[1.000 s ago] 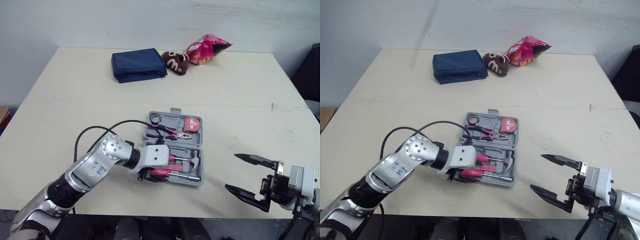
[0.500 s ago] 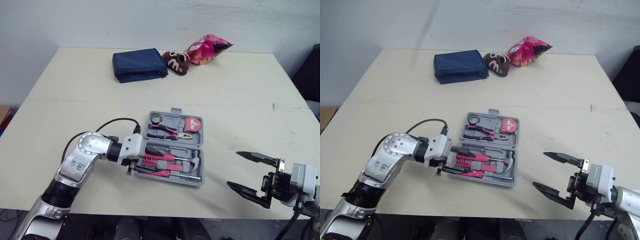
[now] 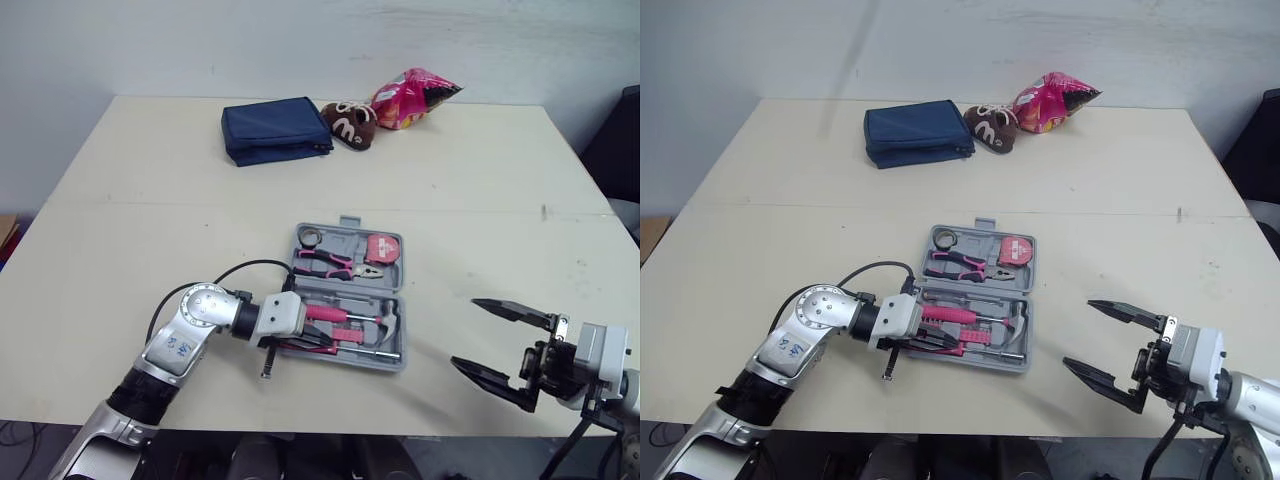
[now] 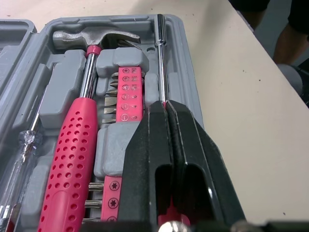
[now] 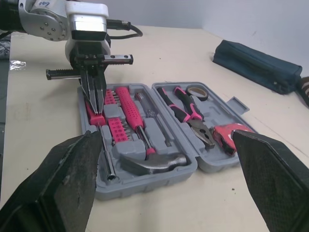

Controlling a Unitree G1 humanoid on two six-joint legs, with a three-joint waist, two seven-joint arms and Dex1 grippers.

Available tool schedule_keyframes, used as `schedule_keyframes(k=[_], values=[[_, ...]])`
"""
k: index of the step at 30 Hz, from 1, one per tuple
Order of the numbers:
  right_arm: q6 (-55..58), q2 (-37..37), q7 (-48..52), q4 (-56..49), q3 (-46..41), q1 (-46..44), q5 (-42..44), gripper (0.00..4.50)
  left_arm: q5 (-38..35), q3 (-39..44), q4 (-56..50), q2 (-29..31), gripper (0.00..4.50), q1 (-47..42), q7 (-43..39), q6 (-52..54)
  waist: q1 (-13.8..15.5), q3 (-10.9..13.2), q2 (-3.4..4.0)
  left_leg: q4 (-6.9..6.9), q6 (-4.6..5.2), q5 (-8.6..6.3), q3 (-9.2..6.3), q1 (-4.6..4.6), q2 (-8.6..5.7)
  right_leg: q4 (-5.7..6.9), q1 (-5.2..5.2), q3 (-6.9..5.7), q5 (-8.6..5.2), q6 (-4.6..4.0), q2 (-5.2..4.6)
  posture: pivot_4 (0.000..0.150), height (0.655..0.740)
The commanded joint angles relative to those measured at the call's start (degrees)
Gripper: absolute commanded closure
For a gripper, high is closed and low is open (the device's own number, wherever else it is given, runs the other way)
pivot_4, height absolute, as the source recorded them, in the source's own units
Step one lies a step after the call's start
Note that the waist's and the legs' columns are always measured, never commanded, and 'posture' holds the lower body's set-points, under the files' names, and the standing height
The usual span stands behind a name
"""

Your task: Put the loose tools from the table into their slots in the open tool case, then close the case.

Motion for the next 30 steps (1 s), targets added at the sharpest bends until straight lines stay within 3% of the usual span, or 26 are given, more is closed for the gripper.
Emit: schedule_keyframes(k=[1, 9, 12, 16, 20, 25, 27, 30], values=[[0.65, -0.21, -0.89, -2.12, 0.03, -0.1, 0.56, 0.0, 4.41, -2.02, 1.64, 1.38, 4.48, 0.65, 1.05, 1.29, 0.0, -0.03, 0.03, 0.0, 0.0, 0.0, 0.0, 0.01, 0.0, 0.0, 0.01, 0.0, 0.0, 0.0, 0.0, 0.15, 0.74], [1.53, -0.18, -2.1, -2.09, 0.43, -1.35, 0.22, 0.0, 9.08, -8.5, 1.27, 3.85, 4.48, 0.41, -0.73, 5.34, -0.02, -0.35, 0.39, -0.13, 0.0, 0.0, -0.01, 0.25, -0.01, -0.11, 0.27, 0.0, 0.0, 0.0, 0.0, 0.15, 0.74], [1.49, -0.02, -2.23, -1.62, 0.62, -1.79, 0.01, 0.0, 11.23, -10.66, 1.54, 4.35, 4.48, 0.19, -0.89, 5.21, -0.07, -0.72, 0.51, -0.45, 0.02, -0.09, 0.02, 0.99, -0.04, -0.47, 1.05, 0.02, -0.01, -0.02, -0.03, 0.15, 0.74], [1.18, 0.21, -2.42, -0.98, 0.85, -2.12, -0.27, 0.0, 11.73, -11.44, 1.02, 3.38, 4.48, 0.12, 0.8, 8.12, -0.05, -1.35, 0.53, -0.55, 0.1, -0.23, -0.02, 1.04, 0.01, -0.7, 1.24, -0.03, -0.01, -0.04, -0.04, 0.15, 0.74], [2.74, 0.01, -4.65, -1.64, 0.75, -2.01, -0.84, 0.0, 1.95, -2.54, 1.0, -0.13, 4.48, 0.36, 2.22, 3.86, -0.01, -1.41, 0.61, -0.56, 0.49, -0.71, -0.02, 1.22, 0.01, -1.0, 1.86, -0.12, -0.02, -0.05, -0.2, 0.15, 0.74], [9.8, -1.25, -12.7, -3.64, 0.36, -3.04, -2.93, 0.0, -15.28, 12.01, -0.3, -0.08, 4.48, 1.12, -2.36, 6.8, -0.08, -1.21, 0.42, -0.41, 0.39, -0.61, -0.02, 0.82, -0.07, -0.83, 1.1, -0.3, 0.02, -0.02, -0.44, 0.15, 0.74], [11.13, -2.4, -11.51, -3.38, 1.34, -3.16, -2.75, 0.0, -15.77, 15.7, 2.47, 1.78, 4.48, 0.43, -2.17, 6.69, -0.05, -1.18, 0.44, -0.39, 0.26, -0.52, 0.0, 0.55, -0.07, -0.76, 0.76, -0.29, 0.03, 0.0, -0.4, 0.15, 0.74], [11.24, -4.45, -10.96, 0.51, 4.82, -5.07, -7.76, 0.83, -8.72, 15.82, 10.11, 4.4, 4.5, -1.34, 0.23, 1.59, -0.11, -1.15, 0.49, -0.45, 0.26, -0.52, 0.01, 0.57, -0.07, -0.84, 0.75, -0.28, 0.02, 0.0, -0.32, 0.15, 0.74]])
